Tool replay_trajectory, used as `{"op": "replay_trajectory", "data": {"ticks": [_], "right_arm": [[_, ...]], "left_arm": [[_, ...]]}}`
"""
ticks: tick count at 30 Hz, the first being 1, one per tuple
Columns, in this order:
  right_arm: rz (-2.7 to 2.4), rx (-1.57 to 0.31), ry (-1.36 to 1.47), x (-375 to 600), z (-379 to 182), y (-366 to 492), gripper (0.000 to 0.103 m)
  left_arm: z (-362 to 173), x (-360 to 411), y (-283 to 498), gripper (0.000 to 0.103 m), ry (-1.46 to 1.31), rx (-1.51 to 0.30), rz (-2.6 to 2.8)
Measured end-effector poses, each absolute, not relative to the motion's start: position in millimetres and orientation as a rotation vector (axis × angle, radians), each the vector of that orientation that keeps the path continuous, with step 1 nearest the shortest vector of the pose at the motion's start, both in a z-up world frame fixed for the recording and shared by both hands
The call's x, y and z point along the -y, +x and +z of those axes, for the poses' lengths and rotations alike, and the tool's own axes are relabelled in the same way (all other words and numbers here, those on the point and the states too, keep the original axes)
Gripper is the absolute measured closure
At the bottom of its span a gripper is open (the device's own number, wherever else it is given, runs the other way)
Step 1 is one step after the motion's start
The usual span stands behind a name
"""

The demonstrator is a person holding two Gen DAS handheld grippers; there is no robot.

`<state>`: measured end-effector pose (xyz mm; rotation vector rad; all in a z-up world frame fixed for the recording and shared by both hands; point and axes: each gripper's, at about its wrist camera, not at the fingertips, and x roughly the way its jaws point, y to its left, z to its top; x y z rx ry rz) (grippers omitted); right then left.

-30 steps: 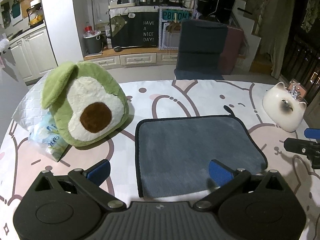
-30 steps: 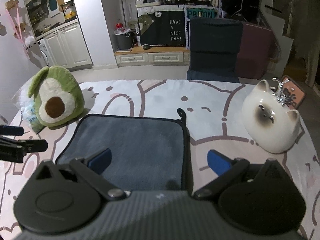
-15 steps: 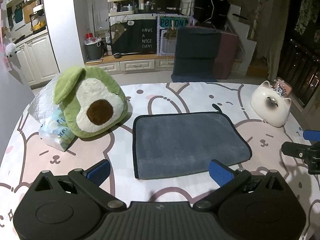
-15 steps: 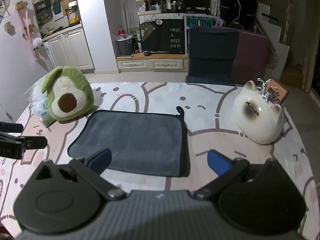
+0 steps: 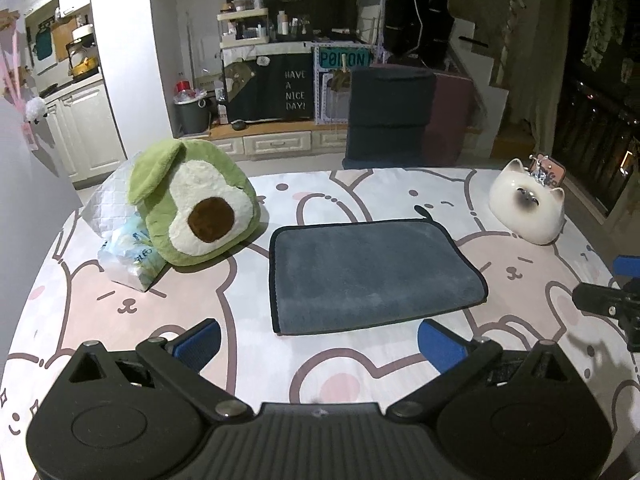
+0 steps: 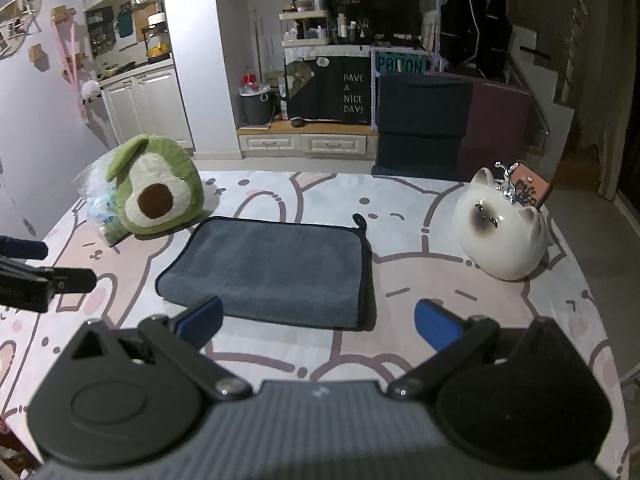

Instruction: Fold towel

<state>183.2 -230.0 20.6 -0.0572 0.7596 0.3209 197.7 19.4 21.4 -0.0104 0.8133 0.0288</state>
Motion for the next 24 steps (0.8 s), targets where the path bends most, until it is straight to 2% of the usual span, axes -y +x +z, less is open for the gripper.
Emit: {"op": "replay_trajectory", "data": {"ticks": [24], "right_arm": [[0.367, -0.671, -0.065, 234.9, 36.7, 106.0, 0.0]], "left_arm": [[38.3, -11.1, 115.5, 0.0, -0.031, -0.693, 0.018]]}}
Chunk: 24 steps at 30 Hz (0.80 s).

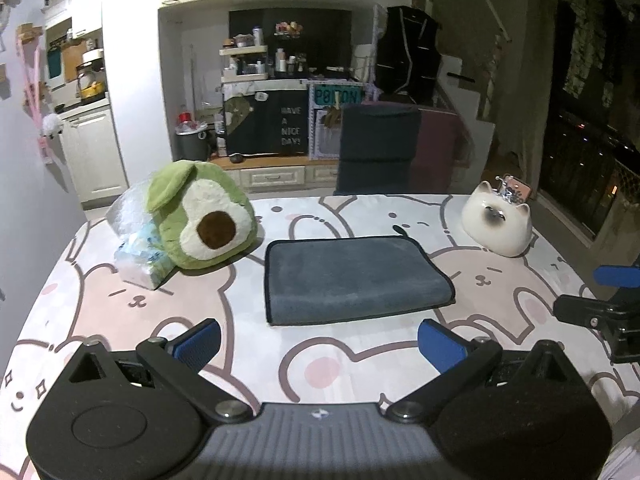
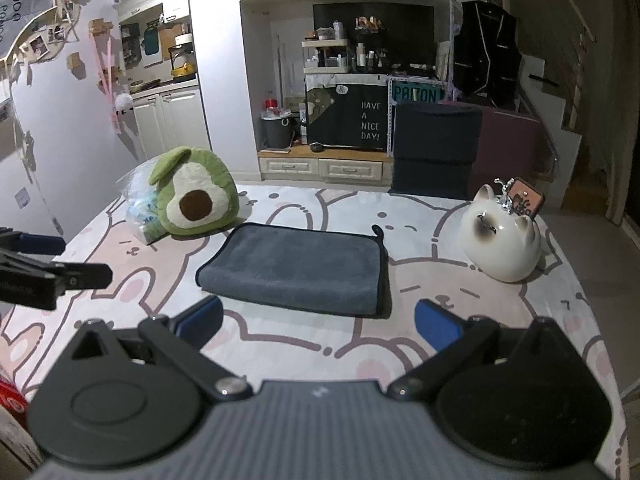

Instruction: Fold towel

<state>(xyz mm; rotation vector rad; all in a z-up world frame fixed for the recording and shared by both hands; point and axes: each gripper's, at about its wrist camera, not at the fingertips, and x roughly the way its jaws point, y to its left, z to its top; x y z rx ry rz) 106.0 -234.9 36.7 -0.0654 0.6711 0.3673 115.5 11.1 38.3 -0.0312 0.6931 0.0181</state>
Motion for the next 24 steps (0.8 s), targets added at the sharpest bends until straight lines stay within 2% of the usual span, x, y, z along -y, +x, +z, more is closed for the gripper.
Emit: {"op": "replay_trajectory", "data": {"ticks": [24], "right_arm": [[0.377, -0.624, -0.035, 249.5, 33.1, 40.9, 0.0]], "left_arm": [[28.6, 3.1, 47.3, 0.0, 0.012, -0.617, -0.021]]}}
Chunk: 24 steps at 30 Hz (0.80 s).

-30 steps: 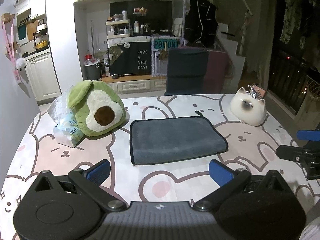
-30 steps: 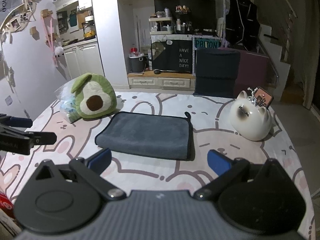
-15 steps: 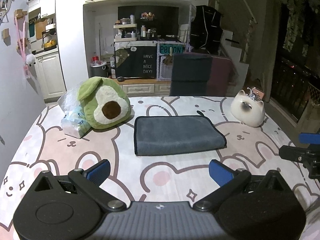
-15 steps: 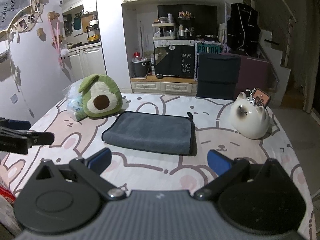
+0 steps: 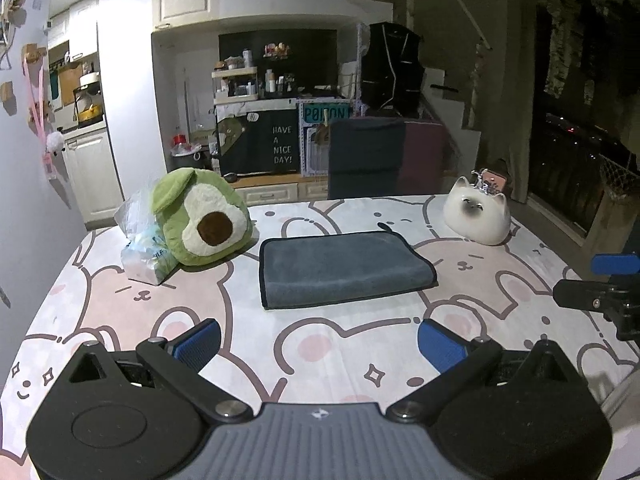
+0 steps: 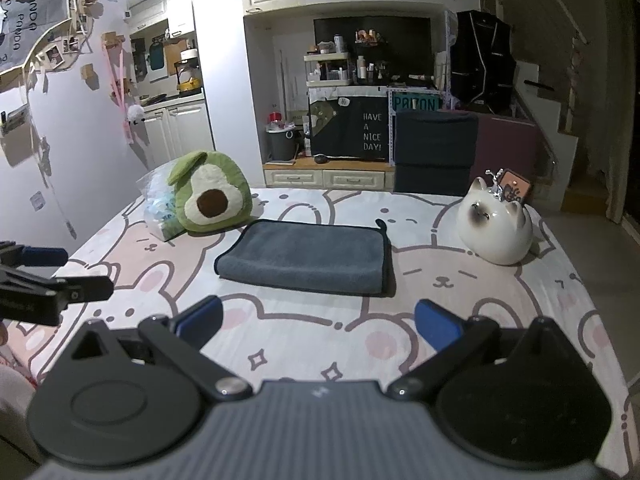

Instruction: Fold towel

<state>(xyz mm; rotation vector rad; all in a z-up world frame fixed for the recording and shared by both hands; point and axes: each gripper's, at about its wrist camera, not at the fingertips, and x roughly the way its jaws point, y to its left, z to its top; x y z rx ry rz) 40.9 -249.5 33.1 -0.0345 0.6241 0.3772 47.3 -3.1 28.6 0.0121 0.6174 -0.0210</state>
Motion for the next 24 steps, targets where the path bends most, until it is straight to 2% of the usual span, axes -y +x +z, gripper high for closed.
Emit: {"op": "replay_trajectory", "data": {"ticks": [24], "right_arm": [[0.405, -0.606, -0.073, 257.0, 22.9, -1.6, 0.0]], "left_arm": [[12.0, 5.2, 5.0, 0.0, 0.023, -0.608, -0.078]]}}
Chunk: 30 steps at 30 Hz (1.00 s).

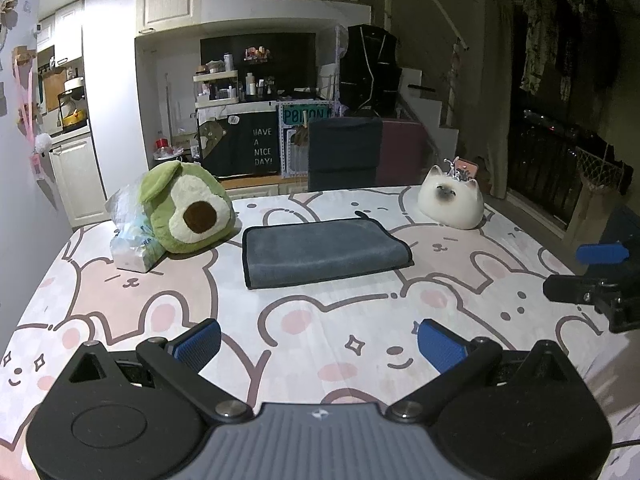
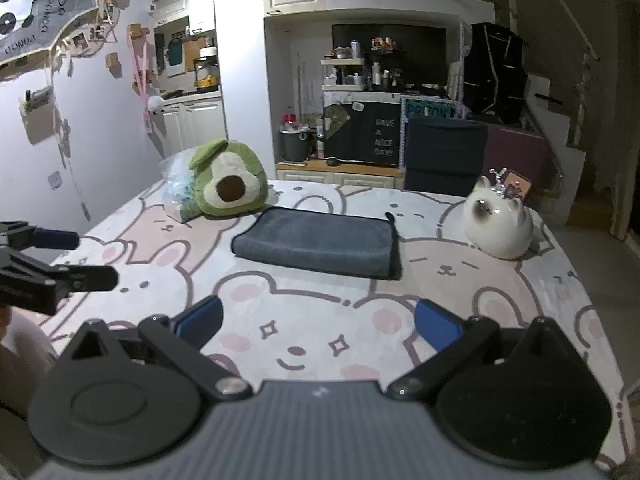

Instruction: Fold towel

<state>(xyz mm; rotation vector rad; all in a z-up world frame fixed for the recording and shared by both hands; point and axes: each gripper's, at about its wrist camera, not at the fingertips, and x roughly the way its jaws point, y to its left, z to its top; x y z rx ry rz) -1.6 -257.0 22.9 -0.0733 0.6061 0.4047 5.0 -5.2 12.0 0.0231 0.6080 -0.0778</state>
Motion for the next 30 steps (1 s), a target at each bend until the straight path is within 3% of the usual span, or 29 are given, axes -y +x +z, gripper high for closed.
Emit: {"op": "replay_trajectory", "data": {"ticks": [30], "right_arm": [[0.437, -0.581, -0.038, 266.3, 14.5, -14.4, 0.0]], "left_arm": [[4.9, 5.3, -6.2, 0.0, 0.03, -0.605, -0.091]]}}
